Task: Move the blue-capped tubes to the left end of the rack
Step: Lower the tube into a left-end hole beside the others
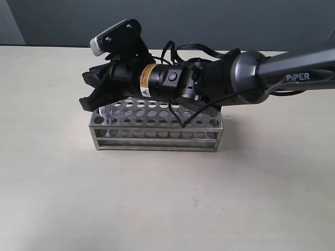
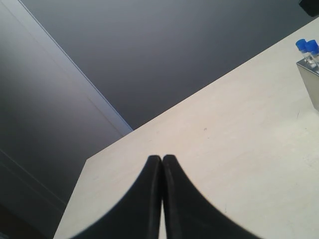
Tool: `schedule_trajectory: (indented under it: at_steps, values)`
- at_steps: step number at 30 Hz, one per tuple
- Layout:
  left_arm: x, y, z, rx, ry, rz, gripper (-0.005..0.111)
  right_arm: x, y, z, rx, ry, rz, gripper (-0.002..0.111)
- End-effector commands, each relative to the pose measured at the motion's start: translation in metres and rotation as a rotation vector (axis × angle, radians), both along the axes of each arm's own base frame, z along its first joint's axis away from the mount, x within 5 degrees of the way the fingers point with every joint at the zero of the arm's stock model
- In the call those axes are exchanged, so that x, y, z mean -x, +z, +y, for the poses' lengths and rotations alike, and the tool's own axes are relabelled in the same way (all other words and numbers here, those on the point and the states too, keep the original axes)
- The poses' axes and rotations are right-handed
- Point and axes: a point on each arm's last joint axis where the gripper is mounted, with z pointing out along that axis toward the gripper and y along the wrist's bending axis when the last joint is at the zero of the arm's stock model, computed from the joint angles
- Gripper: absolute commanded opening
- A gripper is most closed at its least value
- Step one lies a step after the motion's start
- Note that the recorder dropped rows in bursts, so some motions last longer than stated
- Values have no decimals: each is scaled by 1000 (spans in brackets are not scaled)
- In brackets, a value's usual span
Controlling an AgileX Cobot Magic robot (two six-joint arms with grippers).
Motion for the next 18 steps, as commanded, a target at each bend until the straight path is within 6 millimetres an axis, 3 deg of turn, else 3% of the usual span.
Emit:
schedule_trajectory:
  at_steps: [1, 10, 18]
  values:
    - [0, 2, 0, 5, -4, -7, 1, 0, 4, -4, 48, -6, -8, 0]
    - [0, 2, 0, 5, -4, -7, 1, 5, -13, 2, 85, 15, 11, 0]
    - [0, 2, 0, 5, -4, -7, 1, 8, -12, 5, 64, 41, 1, 0]
